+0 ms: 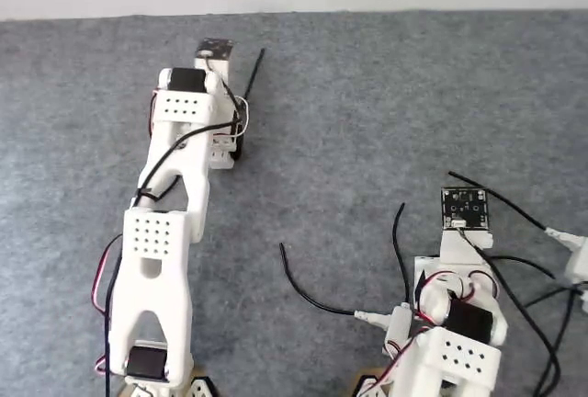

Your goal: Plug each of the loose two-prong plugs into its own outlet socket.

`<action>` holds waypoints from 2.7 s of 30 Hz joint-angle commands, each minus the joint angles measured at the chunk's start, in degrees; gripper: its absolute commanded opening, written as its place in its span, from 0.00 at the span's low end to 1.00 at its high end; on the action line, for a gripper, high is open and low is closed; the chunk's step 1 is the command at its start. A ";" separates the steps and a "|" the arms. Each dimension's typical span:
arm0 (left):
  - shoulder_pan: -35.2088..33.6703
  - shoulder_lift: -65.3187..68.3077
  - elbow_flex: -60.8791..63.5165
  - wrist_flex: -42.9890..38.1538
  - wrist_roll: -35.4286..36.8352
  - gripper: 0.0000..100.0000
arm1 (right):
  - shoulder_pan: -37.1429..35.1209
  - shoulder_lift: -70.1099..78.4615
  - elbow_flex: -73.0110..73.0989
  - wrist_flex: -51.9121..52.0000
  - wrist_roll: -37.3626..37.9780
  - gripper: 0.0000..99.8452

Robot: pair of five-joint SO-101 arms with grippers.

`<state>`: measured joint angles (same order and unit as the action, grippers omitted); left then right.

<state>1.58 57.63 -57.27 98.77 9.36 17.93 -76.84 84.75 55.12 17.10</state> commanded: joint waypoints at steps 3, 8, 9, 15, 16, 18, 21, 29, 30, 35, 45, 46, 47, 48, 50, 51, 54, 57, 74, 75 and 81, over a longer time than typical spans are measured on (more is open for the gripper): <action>0.53 -15.82 12.44 1.58 2.55 0.01 | -0.31 -0.75 -0.44 -1.01 0.62 0.05; 0.53 -23.30 25.71 -1.14 2.64 0.01 | -0.31 -0.75 -0.44 -1.01 0.62 0.05; 0.53 -24.26 28.97 -2.55 2.73 0.01 | -0.31 -0.75 -0.44 -1.01 0.62 0.05; 0.88 -34.73 56.75 -22.68 8.62 0.01 | -0.40 -0.75 0.79 -3.12 0.70 0.05; 1.58 -37.54 62.20 -26.99 8.79 0.01 | -0.40 -0.75 1.14 -3.65 0.70 0.05; 3.08 -43.43 72.92 -34.99 10.20 0.01 | -0.40 -0.75 1.32 -3.82 0.70 0.05; 5.36 -50.37 84.79 -42.55 11.08 0.01 | -0.40 -0.75 1.41 -3.82 0.70 0.05; 5.54 -55.65 93.85 -42.90 11.16 0.01 | -0.40 -0.75 1.49 -3.82 0.70 0.05; 5.54 -56.26 94.64 -42.20 11.16 0.01 | -0.40 -0.75 1.49 -3.82 0.70 0.05; 7.30 -63.30 101.41 -41.93 11.08 0.01 | -0.40 -0.75 1.58 -3.82 0.70 0.05; 13.45 -88.00 116.35 -47.74 10.73 0.01 | -0.40 -0.75 1.67 -3.74 0.70 0.05; 13.45 -88.53 116.44 -47.56 10.73 0.01 | -0.40 -0.75 1.67 -3.74 0.70 0.05; 13.45 -88.44 116.44 -47.56 10.73 0.01 | -0.40 -0.75 1.67 -3.74 0.70 0.05; 13.36 -87.82 116.35 -47.38 10.73 0.01 | -0.40 -0.75 1.67 -3.65 0.70 0.05; 13.45 -85.80 116.18 -46.95 10.73 0.01 | -0.40 -0.75 1.67 -3.56 0.70 0.05; 13.45 -84.31 115.74 -46.95 10.73 0.01 | -0.40 -0.75 1.67 -3.56 0.70 0.05; 13.36 -79.12 113.89 -46.95 10.73 0.01 | -0.40 -0.75 1.67 -3.56 0.70 0.05; 13.36 -74.46 112.13 -47.12 10.73 0.01 | -0.40 -0.75 1.67 -3.56 0.70 0.05; 6.51 -85.19 118.81 -51.52 9.76 0.42 | -0.40 -0.75 1.76 -3.65 0.70 0.05; 7.38 -86.59 120.22 -51.52 9.67 0.46 | -0.40 -0.75 1.76 -3.65 0.70 0.05; 8.53 -96.70 124.79 -51.43 9.85 0.49 | -0.40 -0.75 1.85 -3.65 0.70 0.05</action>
<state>9.76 -33.80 67.30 48.22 19.65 17.85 -76.84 86.77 52.48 17.27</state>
